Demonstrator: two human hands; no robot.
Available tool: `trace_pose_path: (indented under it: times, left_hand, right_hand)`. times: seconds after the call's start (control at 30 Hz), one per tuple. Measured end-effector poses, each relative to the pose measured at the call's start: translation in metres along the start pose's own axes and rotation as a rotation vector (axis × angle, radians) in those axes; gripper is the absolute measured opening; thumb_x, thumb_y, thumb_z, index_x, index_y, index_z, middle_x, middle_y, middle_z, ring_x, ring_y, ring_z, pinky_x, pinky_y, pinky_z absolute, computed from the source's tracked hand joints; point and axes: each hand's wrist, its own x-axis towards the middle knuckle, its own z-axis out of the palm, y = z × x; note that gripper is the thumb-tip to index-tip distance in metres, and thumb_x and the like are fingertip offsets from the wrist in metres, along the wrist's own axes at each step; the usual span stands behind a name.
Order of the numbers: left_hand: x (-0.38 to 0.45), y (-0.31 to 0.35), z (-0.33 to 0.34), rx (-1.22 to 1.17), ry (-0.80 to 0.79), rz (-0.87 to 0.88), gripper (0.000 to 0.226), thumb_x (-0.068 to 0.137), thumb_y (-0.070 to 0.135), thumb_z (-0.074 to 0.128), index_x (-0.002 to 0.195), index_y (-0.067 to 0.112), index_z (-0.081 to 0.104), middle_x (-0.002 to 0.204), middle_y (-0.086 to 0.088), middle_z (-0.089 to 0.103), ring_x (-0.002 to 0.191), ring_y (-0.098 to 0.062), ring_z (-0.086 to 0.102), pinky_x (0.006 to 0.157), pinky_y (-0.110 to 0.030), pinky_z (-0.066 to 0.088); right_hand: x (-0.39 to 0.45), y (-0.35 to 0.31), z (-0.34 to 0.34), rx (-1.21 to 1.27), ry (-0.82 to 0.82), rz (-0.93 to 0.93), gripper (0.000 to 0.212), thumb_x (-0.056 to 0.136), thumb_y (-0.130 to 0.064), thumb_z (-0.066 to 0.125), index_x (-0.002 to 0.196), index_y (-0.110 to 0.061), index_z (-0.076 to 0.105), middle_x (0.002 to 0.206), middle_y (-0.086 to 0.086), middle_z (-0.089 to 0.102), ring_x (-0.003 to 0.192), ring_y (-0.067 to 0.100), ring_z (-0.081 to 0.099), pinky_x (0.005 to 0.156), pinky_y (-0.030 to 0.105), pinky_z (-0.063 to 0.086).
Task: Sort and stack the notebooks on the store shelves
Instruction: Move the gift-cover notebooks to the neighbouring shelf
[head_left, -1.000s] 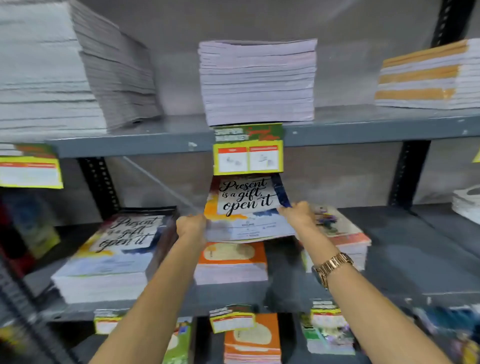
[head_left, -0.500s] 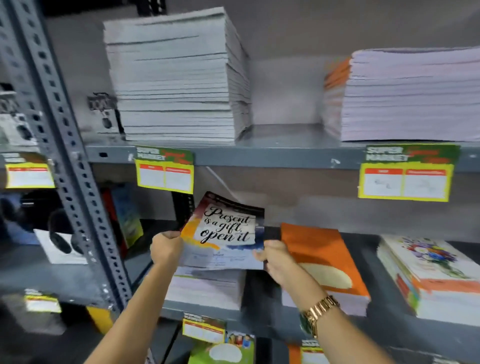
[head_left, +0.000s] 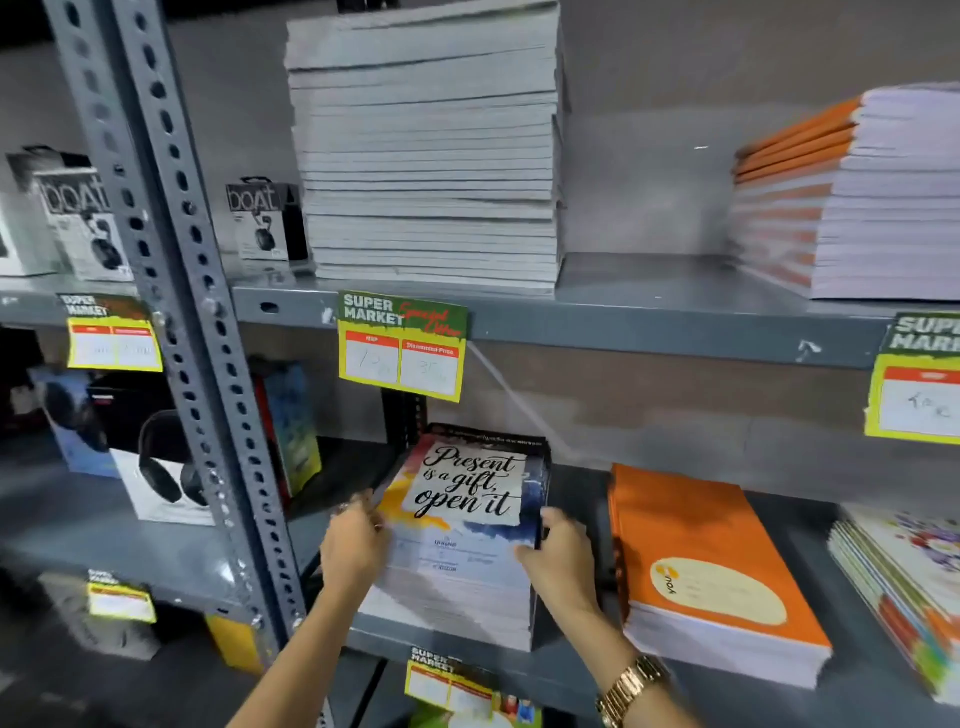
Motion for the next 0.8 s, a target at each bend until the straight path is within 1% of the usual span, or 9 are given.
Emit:
trace_pose_path:
  times: [0.1, 0.23, 0.4, 0.47, 0.57, 0.63, 0.7, 0.73, 0.8]
  left_hand:
    - [-0.008, -0.003, -0.001, -0.038, 0.029, 0.169, 0.039, 0.084, -0.002, 0.054, 0.122, 0.003, 0.053, 0.111, -0.020, 0.066, 0.102, -0.037, 0.060, 0.078, -0.040, 0.050]
    - [-0.023, -0.010, 0.000, -0.008, 0.002, 0.397, 0.031, 0.090, 0.006, 0.053, 0.120, 0.004, 0.059, 0.124, -0.014, 0.063, 0.114, -0.032, 0.057, 0.090, -0.036, 0.047]
    - [-0.036, -0.021, 0.003, 0.129, -0.104, 0.584, 0.037, 0.095, 0.023, 0.048, 0.129, 0.008, 0.054, 0.136, -0.010, 0.056, 0.129, -0.023, 0.047, 0.112, -0.034, 0.031]
    - [-0.038, -0.024, 0.003, 0.185, -0.141, 0.626, 0.047, 0.095, 0.037, 0.042, 0.133, 0.011, 0.050, 0.141, -0.009, 0.051, 0.135, -0.021, 0.041, 0.116, -0.035, 0.020]
    - [-0.037, -0.028, 0.004, 0.216, -0.175, 0.660, 0.069, 0.086, 0.057, 0.023, 0.137, 0.015, 0.045, 0.145, -0.008, 0.046, 0.140, -0.021, 0.033, 0.118, -0.040, 0.017]
    - [-0.035, -0.029, 0.005, 0.246, -0.193, 0.677, 0.074, 0.082, 0.061, 0.018, 0.139, 0.019, 0.041, 0.148, -0.007, 0.041, 0.142, -0.021, 0.029, 0.118, -0.041, 0.017]
    - [-0.033, -0.029, 0.005, 0.261, -0.194, 0.698, 0.075, 0.082, 0.061, 0.018, 0.139, 0.018, 0.040, 0.148, -0.007, 0.041, 0.142, -0.021, 0.029, 0.117, -0.041, 0.018]
    - [-0.032, -0.029, 0.005, 0.268, -0.191, 0.712, 0.075, 0.082, 0.061, 0.019, 0.139, 0.017, 0.041, 0.148, -0.008, 0.042, 0.141, -0.022, 0.030, 0.117, -0.041, 0.018]
    - [-0.031, -0.029, 0.005, 0.284, -0.195, 0.731, 0.075, 0.082, 0.060, 0.019, 0.139, 0.017, 0.041, 0.147, -0.009, 0.043, 0.141, -0.023, 0.031, 0.116, -0.041, 0.019]
  right_hand:
    - [-0.010, -0.001, -0.002, -0.119, 0.095, -0.204, 0.040, 0.086, -0.009, 0.062, 0.125, -0.011, 0.053, 0.129, 0.004, 0.054, 0.123, 0.019, 0.048, 0.098, 0.026, 0.043]
    - [-0.023, 0.007, 0.003, -0.257, 0.005, -0.452, 0.037, 0.094, -0.016, 0.048, 0.130, -0.012, 0.050, 0.139, 0.000, 0.046, 0.127, 0.015, 0.043, 0.102, 0.022, 0.039]
    - [-0.031, 0.023, 0.015, -0.481, -0.168, -0.562, 0.051, 0.100, -0.035, 0.031, 0.146, -0.013, 0.030, 0.156, 0.002, 0.026, 0.144, 0.014, 0.020, 0.118, 0.026, 0.019]
    - [-0.034, 0.029, 0.018, -0.521, -0.173, -0.603, 0.056, 0.100, -0.040, 0.028, 0.148, -0.012, 0.023, 0.157, 0.003, 0.022, 0.146, 0.015, 0.014, 0.119, 0.025, 0.010]
    - [-0.032, 0.036, 0.022, -0.529, -0.129, -0.641, 0.054, 0.101, -0.038, 0.028, 0.148, -0.012, 0.023, 0.157, 0.003, 0.022, 0.146, 0.015, 0.015, 0.119, 0.026, 0.005]
    - [-0.032, 0.037, 0.024, -0.554, -0.100, -0.648, 0.053, 0.100, -0.037, 0.031, 0.147, -0.012, 0.026, 0.156, 0.003, 0.026, 0.146, 0.015, 0.018, 0.119, 0.026, 0.009]
    - [-0.035, 0.035, 0.023, -0.588, -0.023, -0.654, 0.051, 0.093, -0.035, 0.053, 0.136, -0.009, 0.047, 0.144, 0.006, 0.047, 0.136, 0.020, 0.042, 0.113, 0.030, 0.030]
    - [-0.036, 0.033, 0.023, -0.595, 0.015, -0.661, 0.049, 0.083, -0.034, 0.069, 0.124, -0.008, 0.061, 0.130, 0.006, 0.062, 0.122, 0.020, 0.057, 0.102, 0.031, 0.046]
    - [-0.038, 0.033, 0.023, -0.606, 0.110, -0.685, 0.048, 0.064, -0.034, 0.085, 0.103, -0.010, 0.074, 0.107, 0.001, 0.075, 0.101, 0.016, 0.070, 0.080, 0.029, 0.057]
